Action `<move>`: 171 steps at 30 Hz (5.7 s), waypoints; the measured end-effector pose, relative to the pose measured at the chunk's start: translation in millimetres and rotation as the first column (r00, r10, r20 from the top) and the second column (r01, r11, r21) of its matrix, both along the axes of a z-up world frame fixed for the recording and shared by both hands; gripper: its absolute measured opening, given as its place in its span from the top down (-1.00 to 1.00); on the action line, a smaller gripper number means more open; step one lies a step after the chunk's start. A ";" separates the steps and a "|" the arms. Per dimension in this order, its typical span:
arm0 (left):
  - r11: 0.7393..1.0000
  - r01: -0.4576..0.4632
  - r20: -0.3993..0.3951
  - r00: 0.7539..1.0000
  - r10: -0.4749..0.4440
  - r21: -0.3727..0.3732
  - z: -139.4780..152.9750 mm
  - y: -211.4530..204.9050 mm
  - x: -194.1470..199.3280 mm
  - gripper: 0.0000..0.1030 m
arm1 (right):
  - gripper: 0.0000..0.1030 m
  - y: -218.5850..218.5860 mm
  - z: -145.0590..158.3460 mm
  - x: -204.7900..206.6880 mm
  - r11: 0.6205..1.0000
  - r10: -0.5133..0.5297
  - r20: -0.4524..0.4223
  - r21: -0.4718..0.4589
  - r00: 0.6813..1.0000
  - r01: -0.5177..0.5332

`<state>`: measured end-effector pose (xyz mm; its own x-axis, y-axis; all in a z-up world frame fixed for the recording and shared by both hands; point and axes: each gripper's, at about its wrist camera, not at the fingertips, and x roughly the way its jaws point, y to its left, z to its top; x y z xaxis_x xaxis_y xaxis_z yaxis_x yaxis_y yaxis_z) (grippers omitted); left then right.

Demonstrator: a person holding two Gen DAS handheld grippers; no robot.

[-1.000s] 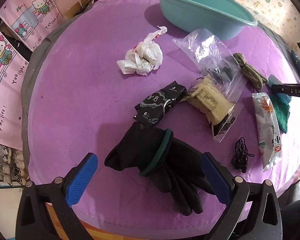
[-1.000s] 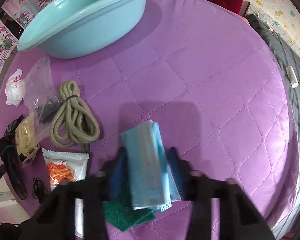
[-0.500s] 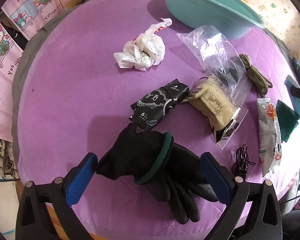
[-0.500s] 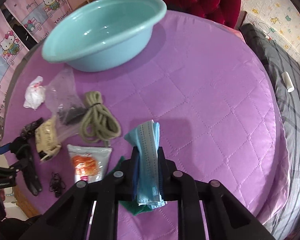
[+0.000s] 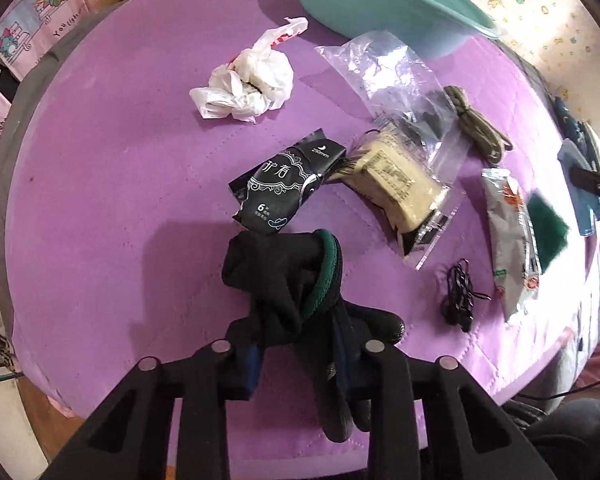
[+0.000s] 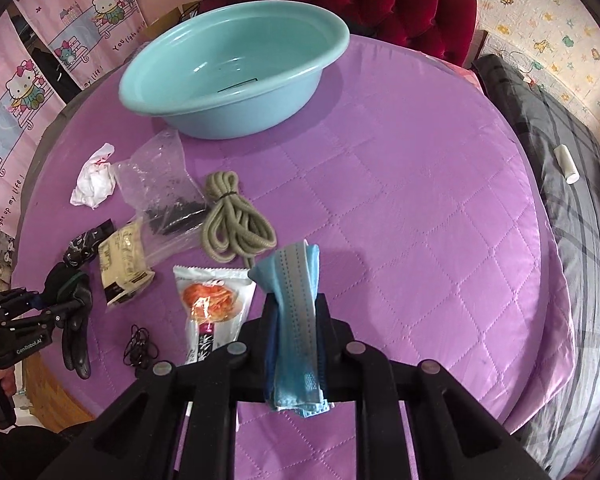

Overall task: Organize soft objects
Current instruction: 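Carry the gloves in the left tool and mask in the right tool over the basin, then open the left tool over the basin while the right tool releases the mask, then move the right tool to the green scouring pad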

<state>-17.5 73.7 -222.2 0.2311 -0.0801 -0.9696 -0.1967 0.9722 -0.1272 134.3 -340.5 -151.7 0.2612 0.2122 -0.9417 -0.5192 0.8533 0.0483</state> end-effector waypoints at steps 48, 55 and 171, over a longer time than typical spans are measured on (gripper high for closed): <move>0.954 0.293 0.335 0.894 -0.296 0.062 164.2 -39.9 81.2 0.42 | 0.68 57.8 101.7 48.4 0.995 -0.005 0.053 0.101 0.999 0.000; 0.946 0.315 0.338 0.885 -0.321 0.074 165.4 -41.3 125.8 0.42 | 0.65 79.3 102.8 89.3 0.989 -0.009 0.035 0.146 0.999 0.004; 0.964 0.183 0.267 0.936 -0.231 0.195 73.3 -34.8 -0.8 -1.00 | -1.00 -30.2 -5.9 -32.3 0.993 -0.115 0.054 0.004 0.992 0.114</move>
